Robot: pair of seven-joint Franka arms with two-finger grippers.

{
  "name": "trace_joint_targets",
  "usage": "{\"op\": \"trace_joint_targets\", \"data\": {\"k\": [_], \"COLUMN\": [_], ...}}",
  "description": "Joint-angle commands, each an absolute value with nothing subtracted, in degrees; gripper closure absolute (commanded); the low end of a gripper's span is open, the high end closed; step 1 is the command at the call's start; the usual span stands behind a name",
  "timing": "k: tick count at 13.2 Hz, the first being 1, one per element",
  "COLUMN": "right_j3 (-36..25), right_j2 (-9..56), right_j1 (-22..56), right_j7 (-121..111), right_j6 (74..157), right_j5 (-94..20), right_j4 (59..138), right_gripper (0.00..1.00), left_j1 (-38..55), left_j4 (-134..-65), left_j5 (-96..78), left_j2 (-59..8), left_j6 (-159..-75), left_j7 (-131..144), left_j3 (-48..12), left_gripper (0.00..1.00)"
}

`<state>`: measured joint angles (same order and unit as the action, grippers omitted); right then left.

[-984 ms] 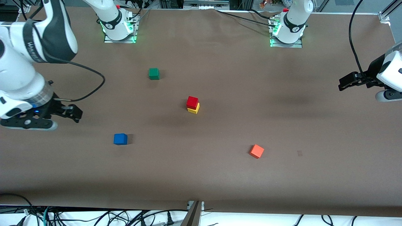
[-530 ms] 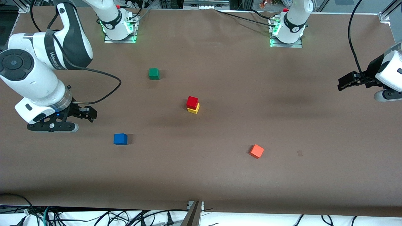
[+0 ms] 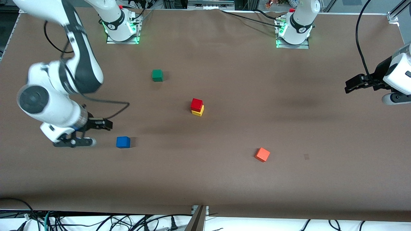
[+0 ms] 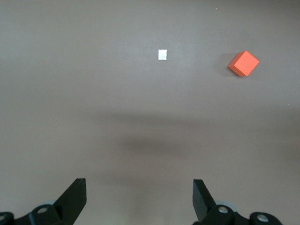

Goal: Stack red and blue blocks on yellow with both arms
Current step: 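Lower the right gripper and close it on the blue cube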

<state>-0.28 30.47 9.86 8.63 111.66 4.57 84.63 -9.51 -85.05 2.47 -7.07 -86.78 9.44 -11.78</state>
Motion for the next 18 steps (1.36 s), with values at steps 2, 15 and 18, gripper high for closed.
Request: {"op": "trace_joint_targets", "data": {"k": [2, 15, 18], "right_j3": [-0.09, 0.00, 0.09], "right_j2": [39.63, 48.25, 47.11], "right_j1": [9.93, 9.40, 10.19], "right_j7": [9.48, 6.86, 7.29], "right_j6": [118.19, 124.72, 121.14], "right_j5": [3.69, -1.85, -1.67], "right_j4": [79.98, 79.81, 78.06], "right_gripper": [0.00, 0.60, 0.80], "left_j1": [-10.02, -9.93, -10.02], "left_j4": [-83.06, -83.06, -83.06], "left_j5": [1.05, 1.05, 1.05], "left_j2": [-8.44, -8.44, -8.44], "left_j6": [-86.57, -86.57, -86.57], "left_j7": [8.09, 8.44, 8.44], "left_j3": [-11.87, -11.95, -11.95], "left_gripper": [0.00, 0.00, 0.00]}}
